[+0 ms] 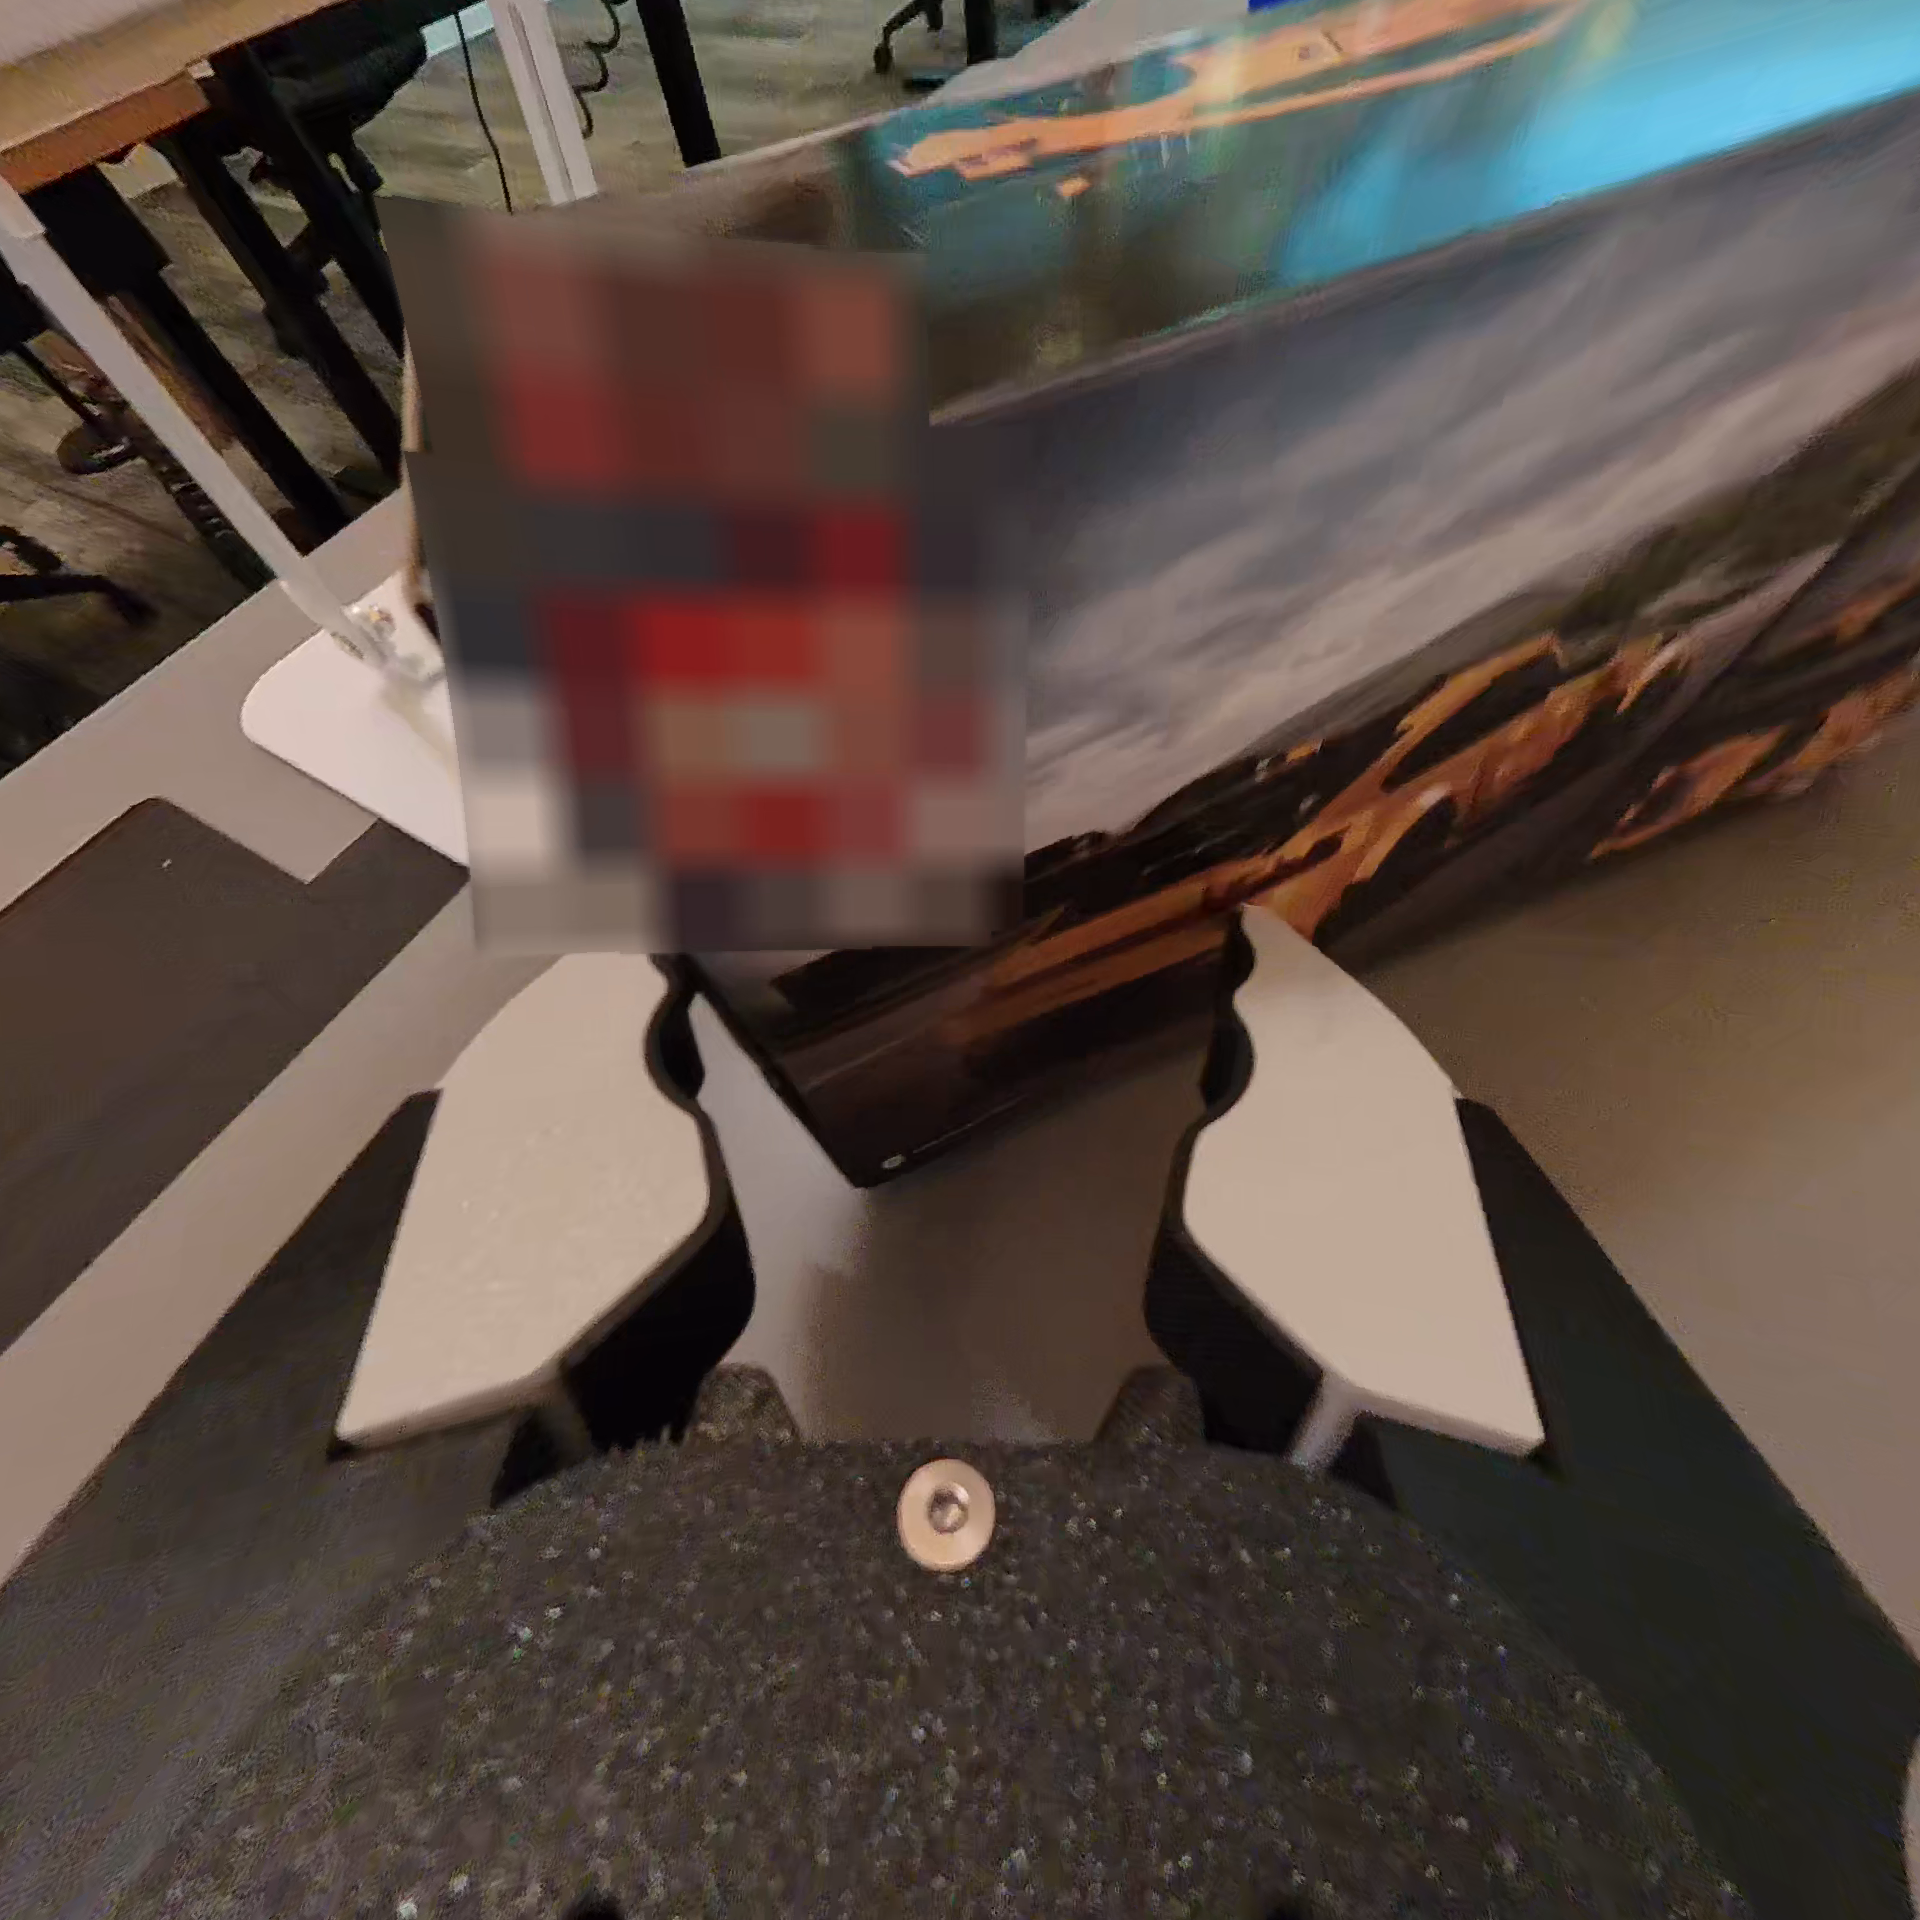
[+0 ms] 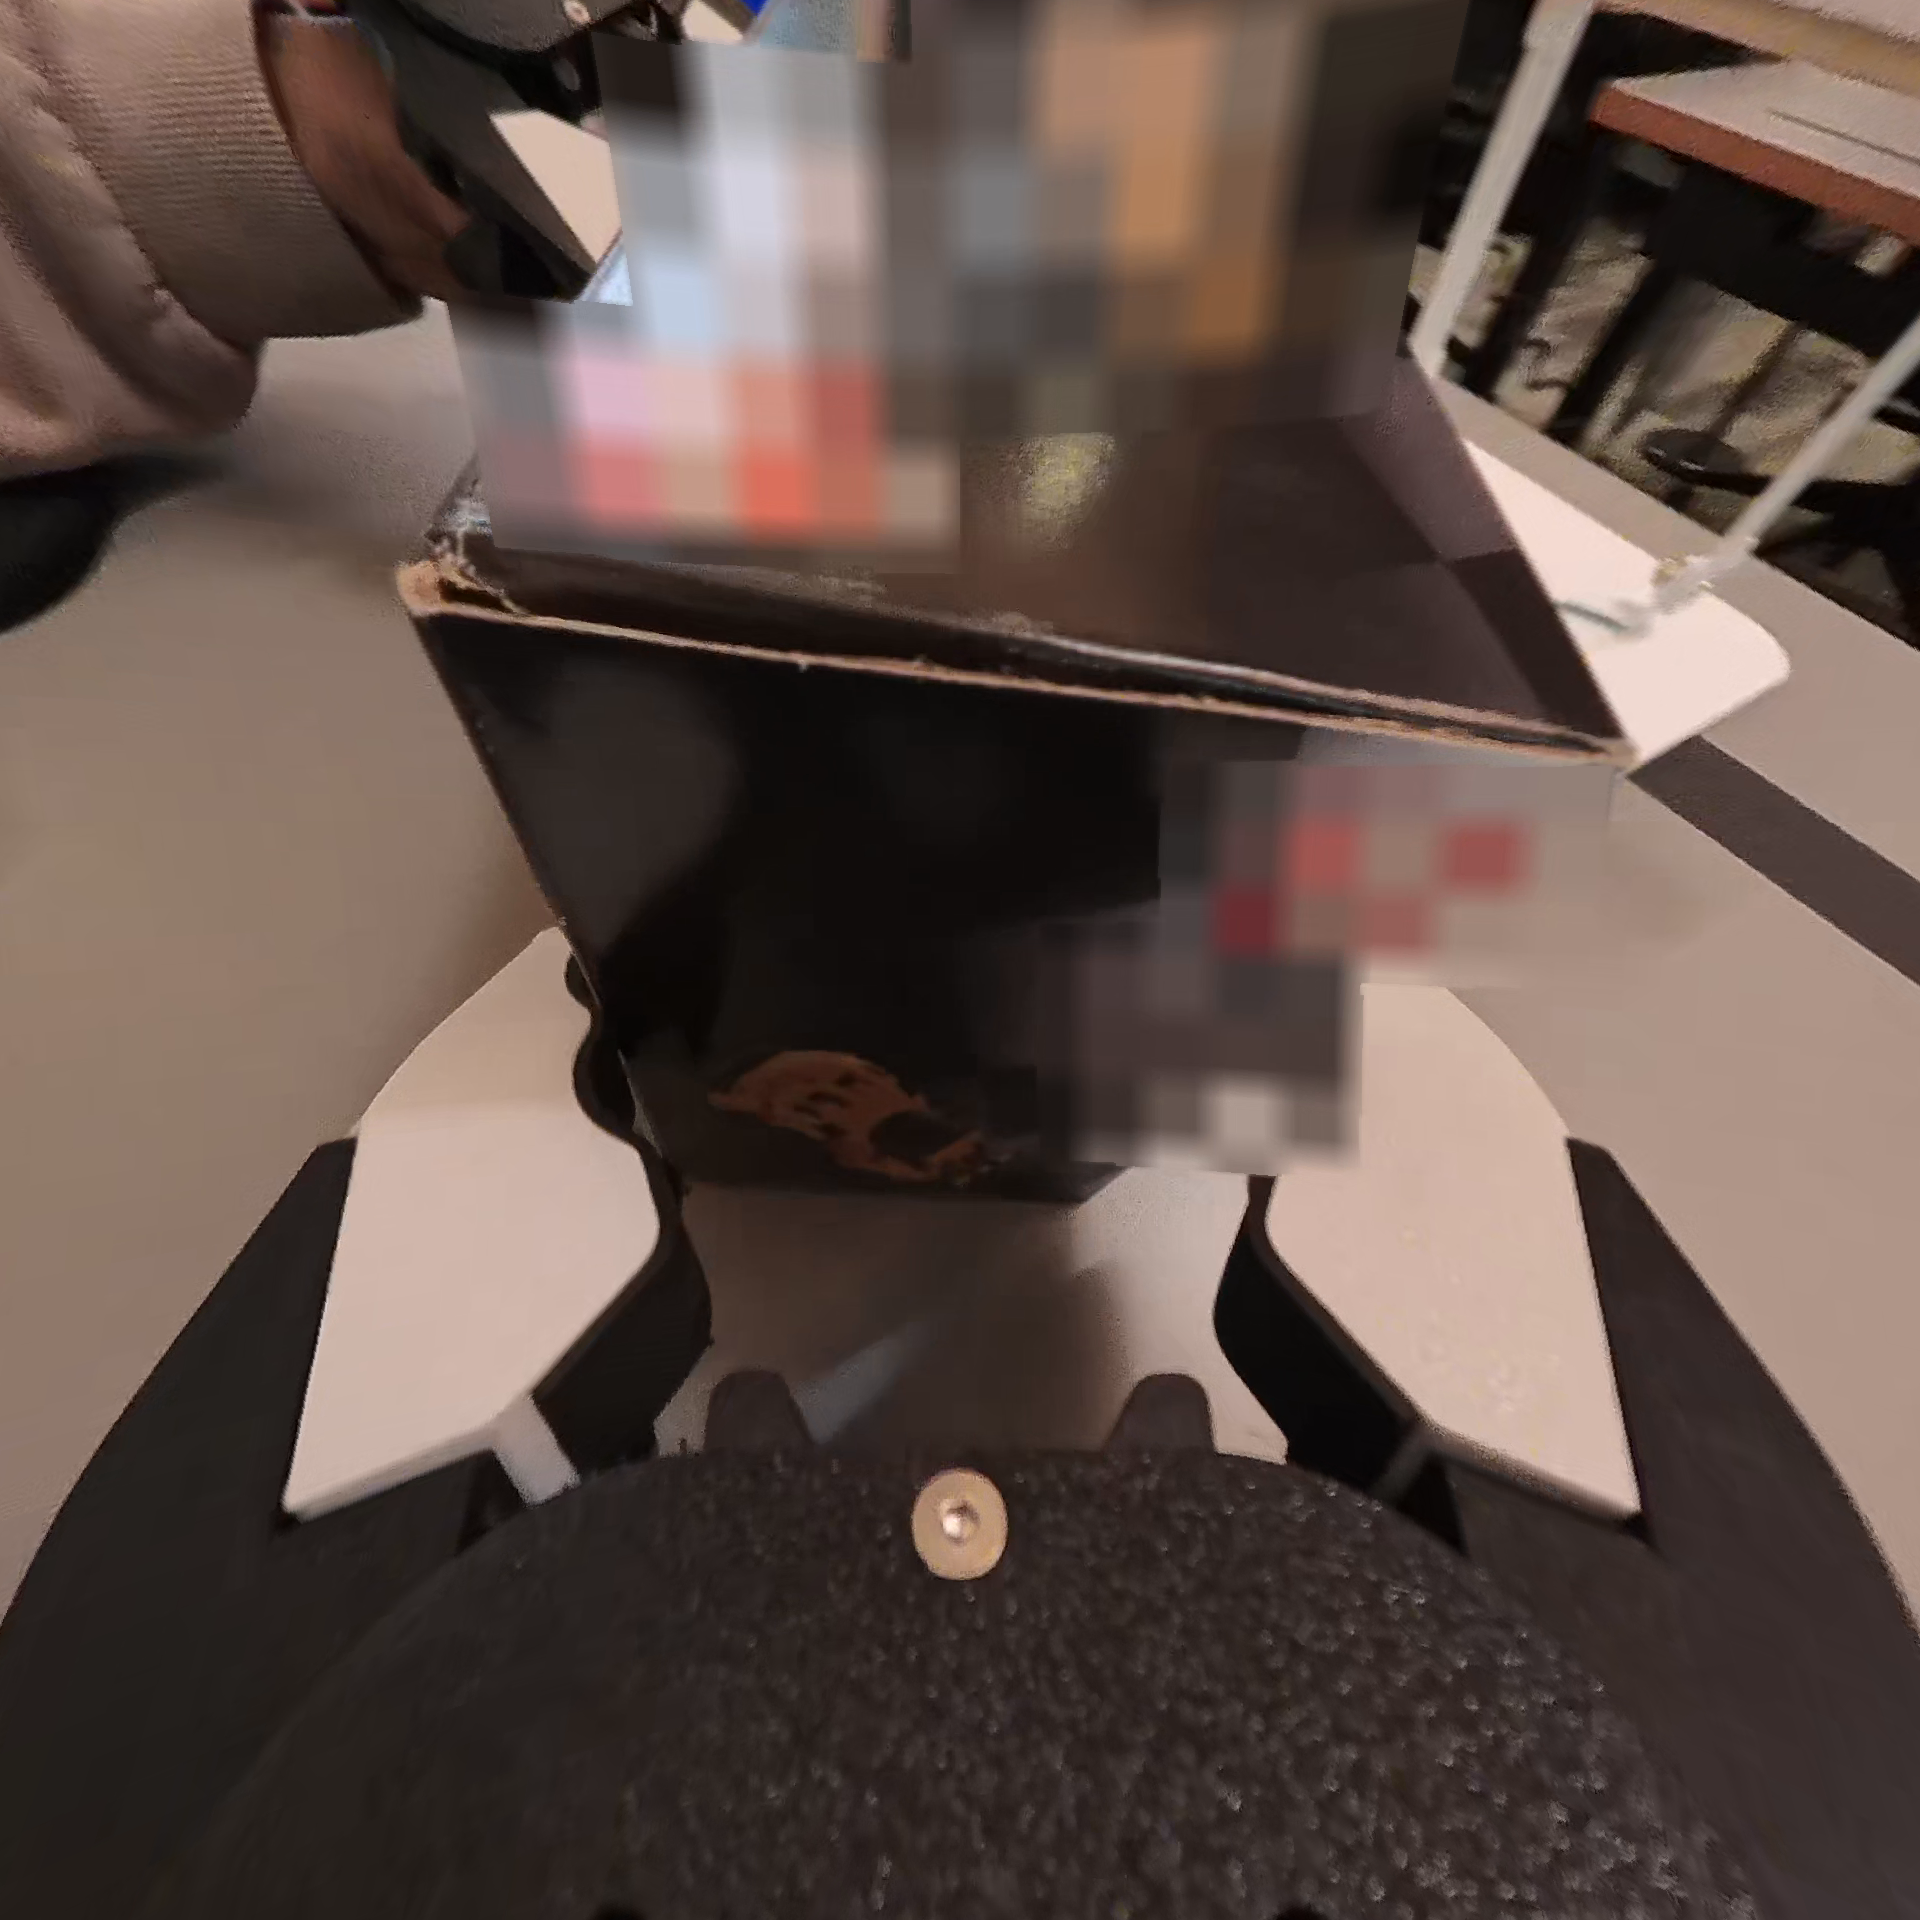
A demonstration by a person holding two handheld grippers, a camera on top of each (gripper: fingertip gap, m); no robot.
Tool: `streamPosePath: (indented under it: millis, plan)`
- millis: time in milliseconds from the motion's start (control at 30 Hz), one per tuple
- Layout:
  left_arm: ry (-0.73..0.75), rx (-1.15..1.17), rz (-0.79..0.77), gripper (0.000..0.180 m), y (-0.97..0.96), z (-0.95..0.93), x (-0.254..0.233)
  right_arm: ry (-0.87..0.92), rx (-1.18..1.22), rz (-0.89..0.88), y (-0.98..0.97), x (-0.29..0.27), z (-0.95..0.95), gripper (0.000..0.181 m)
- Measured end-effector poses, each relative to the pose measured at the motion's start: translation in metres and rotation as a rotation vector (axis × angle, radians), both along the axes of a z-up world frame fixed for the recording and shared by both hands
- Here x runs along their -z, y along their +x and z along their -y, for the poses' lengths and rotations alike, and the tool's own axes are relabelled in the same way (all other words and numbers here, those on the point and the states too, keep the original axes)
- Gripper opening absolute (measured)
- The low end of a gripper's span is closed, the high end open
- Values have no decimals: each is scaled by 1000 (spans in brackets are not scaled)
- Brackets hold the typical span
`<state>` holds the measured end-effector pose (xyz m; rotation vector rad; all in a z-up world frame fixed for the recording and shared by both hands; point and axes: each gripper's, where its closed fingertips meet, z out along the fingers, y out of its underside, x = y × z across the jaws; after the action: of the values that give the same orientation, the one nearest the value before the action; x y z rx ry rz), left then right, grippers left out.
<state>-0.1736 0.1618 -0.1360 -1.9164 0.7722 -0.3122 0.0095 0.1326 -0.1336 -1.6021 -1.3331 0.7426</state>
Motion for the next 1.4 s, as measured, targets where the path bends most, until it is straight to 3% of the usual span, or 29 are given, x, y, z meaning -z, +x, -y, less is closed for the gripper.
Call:
streamPosePath:
  millis: [33, 233, 433, 533, 667, 767, 1033, 1267, 1400]
  plan:
    - [6, 1, -13, 88, -2, 9, 0, -7, -42, -9, 1, 0, 1, 125]
    - [20, 11, -88, 71, -15, 61, -2, -12, -246, 12, -1, 1, 7, 124]
    - [166, -97, -157, 67, -25, 86, -54, 28, -285, 53, -9, 1, -13, 114]
    - [210, -134, -280, 70, -25, 85, -65, 33, -291, 70, -12, -1, -20, 113]
    - [288, -148, -588, 70, -20, 88, -93, 48, -269, 91, -13, -2, -16, 114]
    - [168, -36, -754, 82, 9, 88, -94, 41, -225, 114, -14, 2, -11, 114]
    - [23, 331, -1027, 105, 101, 55, -73, 63, -86, 101, -4, -5, 0, 107]
    - [-170, 452, -1086, 117, 114, 26, -45, 44, 20, 23, 8, -11, -2, 105]
    - [-128, 450, -1046, 113, 115, 17, -40, 19, -4, 13, 1, -8, 1, 104]
